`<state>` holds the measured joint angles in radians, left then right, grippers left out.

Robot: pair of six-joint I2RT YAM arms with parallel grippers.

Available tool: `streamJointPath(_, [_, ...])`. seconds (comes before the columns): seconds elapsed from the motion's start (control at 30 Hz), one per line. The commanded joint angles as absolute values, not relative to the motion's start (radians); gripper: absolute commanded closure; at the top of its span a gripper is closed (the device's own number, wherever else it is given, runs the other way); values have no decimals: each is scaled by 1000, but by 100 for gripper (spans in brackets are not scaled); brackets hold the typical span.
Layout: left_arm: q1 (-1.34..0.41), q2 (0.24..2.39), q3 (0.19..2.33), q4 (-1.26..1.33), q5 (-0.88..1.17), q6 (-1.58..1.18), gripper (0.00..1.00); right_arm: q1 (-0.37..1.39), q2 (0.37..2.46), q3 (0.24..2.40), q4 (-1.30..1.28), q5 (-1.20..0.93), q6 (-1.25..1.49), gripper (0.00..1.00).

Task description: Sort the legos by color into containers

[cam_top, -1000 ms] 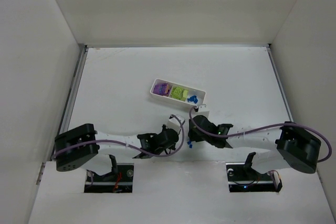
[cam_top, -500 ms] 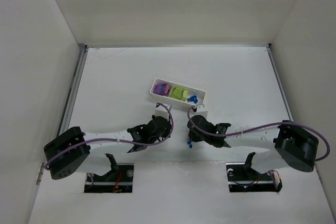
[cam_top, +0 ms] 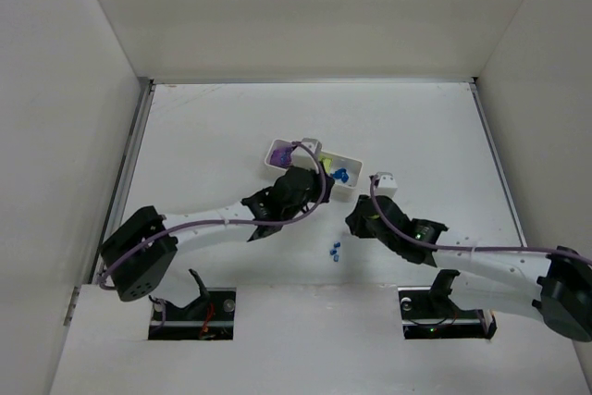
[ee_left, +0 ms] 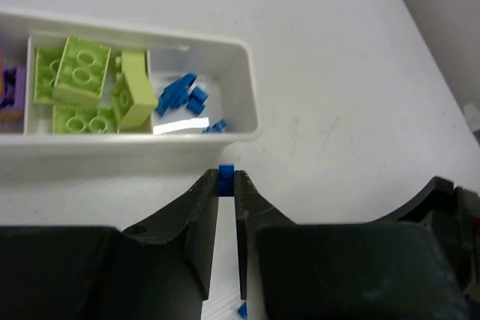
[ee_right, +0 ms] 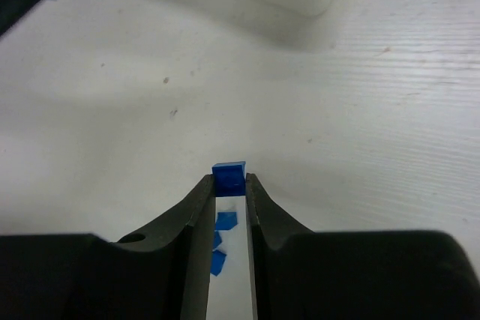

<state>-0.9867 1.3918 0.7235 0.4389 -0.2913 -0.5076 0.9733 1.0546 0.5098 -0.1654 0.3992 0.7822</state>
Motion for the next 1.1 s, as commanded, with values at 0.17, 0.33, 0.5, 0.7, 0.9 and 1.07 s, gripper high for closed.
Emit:
streamJointPath(0.17, [-920, 1673, 983, 517, -229, -462, 88, 875, 940, 454, -135, 410, 781, 74])
streamJointPath(0.33, [-887, 1772, 1075, 502, -221, -462, 84, 820, 951, 460, -80, 385, 756, 74])
streamJointPath(0.5, [-881, 1727, 1069, 502, -239, -443, 83, 763, 994, 488, -26, 356, 724, 74])
streamJointPath(0.7, [-912, 1611, 924, 511, -310, -436, 82, 693, 1058, 543, 34, 324, 696, 74])
streamJointPath(0.9, [-1011, 1470, 720, 497, -383, -466, 74, 665, 1218, 655, 103, 313, 666, 74])
streamJointPath(1.07, [-1139, 1394, 614, 463, -405, -495, 67, 625, 1330, 748, 118, 318, 646, 71])
